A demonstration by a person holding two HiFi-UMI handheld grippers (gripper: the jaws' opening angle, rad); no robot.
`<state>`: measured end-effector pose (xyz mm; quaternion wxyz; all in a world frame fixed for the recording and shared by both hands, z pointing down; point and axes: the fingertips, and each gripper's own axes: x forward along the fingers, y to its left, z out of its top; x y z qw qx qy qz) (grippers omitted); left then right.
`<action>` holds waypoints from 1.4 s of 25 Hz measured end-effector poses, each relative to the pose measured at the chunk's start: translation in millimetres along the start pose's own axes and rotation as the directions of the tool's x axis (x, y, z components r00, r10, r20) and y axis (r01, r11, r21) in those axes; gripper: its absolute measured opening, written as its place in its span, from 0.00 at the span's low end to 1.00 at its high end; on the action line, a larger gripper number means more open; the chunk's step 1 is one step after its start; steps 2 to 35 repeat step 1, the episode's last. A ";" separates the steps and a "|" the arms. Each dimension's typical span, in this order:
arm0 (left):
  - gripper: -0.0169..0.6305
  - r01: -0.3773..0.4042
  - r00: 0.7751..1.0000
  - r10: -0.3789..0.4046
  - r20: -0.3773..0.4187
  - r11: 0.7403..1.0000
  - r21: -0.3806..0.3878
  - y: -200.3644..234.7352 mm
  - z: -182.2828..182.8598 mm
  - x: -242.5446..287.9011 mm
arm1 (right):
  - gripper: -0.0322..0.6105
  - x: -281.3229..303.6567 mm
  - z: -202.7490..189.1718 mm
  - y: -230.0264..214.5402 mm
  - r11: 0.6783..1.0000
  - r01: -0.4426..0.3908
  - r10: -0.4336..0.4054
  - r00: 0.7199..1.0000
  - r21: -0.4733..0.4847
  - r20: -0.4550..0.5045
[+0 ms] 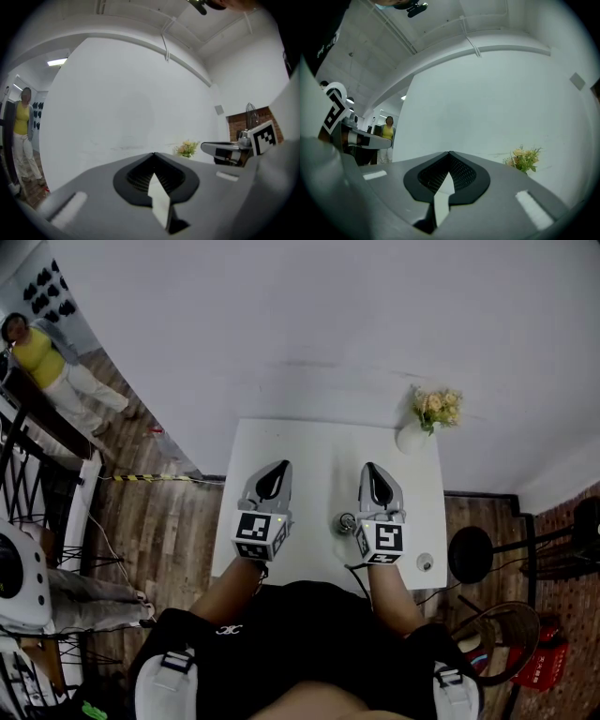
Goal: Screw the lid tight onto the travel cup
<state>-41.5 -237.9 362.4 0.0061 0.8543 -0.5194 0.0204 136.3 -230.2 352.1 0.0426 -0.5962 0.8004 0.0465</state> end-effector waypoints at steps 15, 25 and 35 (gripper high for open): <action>0.11 0.001 1.000 -0.001 0.000 1.000 -0.001 -0.4 0.2 -0.1 | 0.06 -0.6 0.5 0.6 1.000 -0.003 0.003 1.000 -0.002 0.002; 0.11 0.001 1.000 -0.001 0.000 1.000 -0.001 -0.4 0.2 -0.1 | 0.06 -0.6 0.5 0.6 1.000 -0.003 0.003 1.000 -0.002 0.002; 0.11 0.001 1.000 -0.001 0.000 1.000 -0.001 -0.4 0.2 -0.1 | 0.06 -0.6 0.5 0.6 1.000 -0.003 0.003 1.000 -0.002 0.002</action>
